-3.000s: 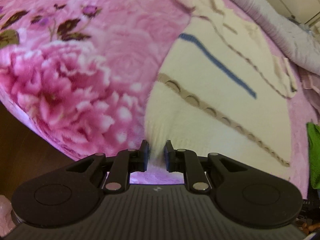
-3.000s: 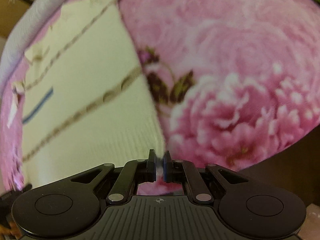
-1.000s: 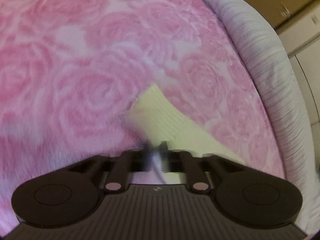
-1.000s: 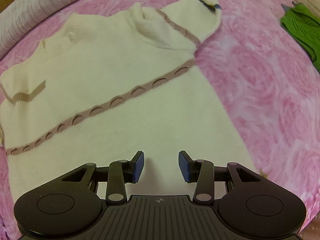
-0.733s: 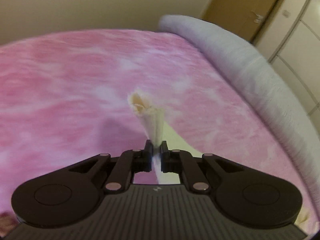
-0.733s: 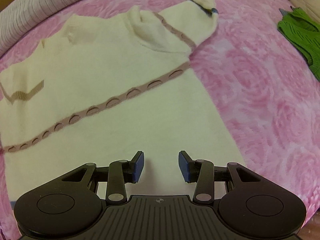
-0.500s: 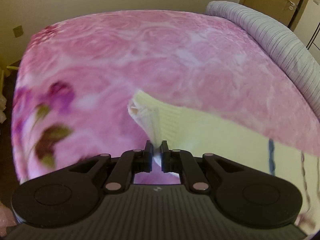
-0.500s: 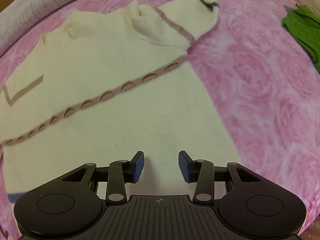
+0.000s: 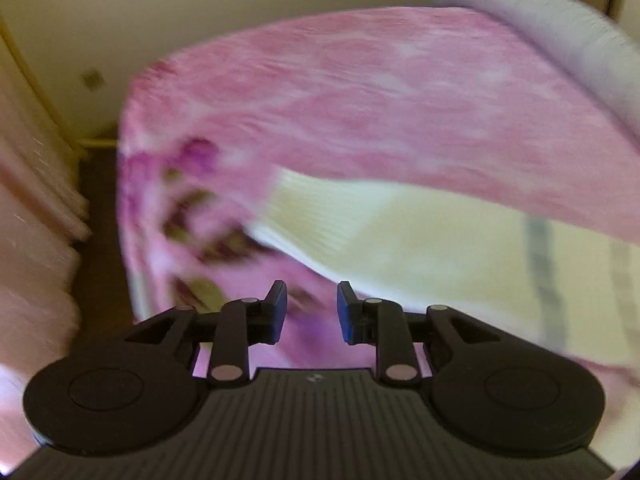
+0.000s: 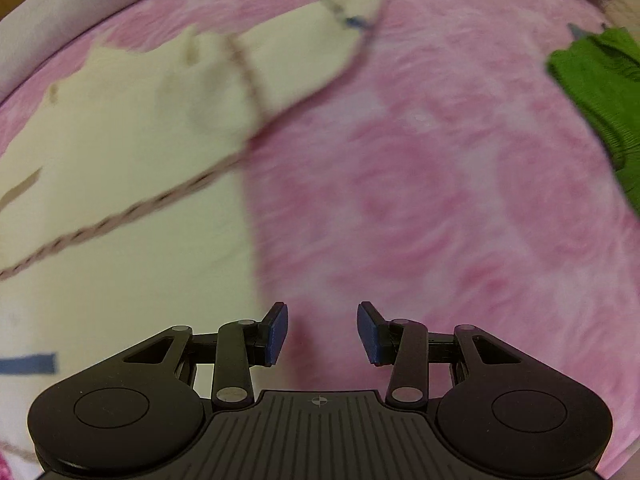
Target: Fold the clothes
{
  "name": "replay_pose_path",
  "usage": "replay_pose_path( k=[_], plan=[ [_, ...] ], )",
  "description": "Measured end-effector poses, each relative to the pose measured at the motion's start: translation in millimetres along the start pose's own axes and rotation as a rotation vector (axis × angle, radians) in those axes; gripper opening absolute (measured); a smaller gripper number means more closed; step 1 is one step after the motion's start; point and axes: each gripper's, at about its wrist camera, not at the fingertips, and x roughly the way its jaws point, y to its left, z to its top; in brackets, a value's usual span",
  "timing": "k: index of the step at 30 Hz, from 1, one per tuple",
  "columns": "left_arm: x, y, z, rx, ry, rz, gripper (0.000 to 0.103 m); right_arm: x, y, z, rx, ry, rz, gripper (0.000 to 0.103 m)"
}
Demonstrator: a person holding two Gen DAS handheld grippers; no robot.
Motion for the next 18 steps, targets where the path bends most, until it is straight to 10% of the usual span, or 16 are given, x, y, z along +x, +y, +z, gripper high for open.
replay_pose_path(
  k=[9,18],
  plan=[
    [-41.0,-244.0,-95.1,0.456,0.192,-0.525,0.021,5.4,-41.8,90.9,-0.053,-0.151,-0.03,0.043],
    [-43.7,-345.6,-92.3,0.563,0.214,-0.62,0.022,38.9,-19.8,205.6,-0.19,-0.321,0.024,0.043]
  ],
)
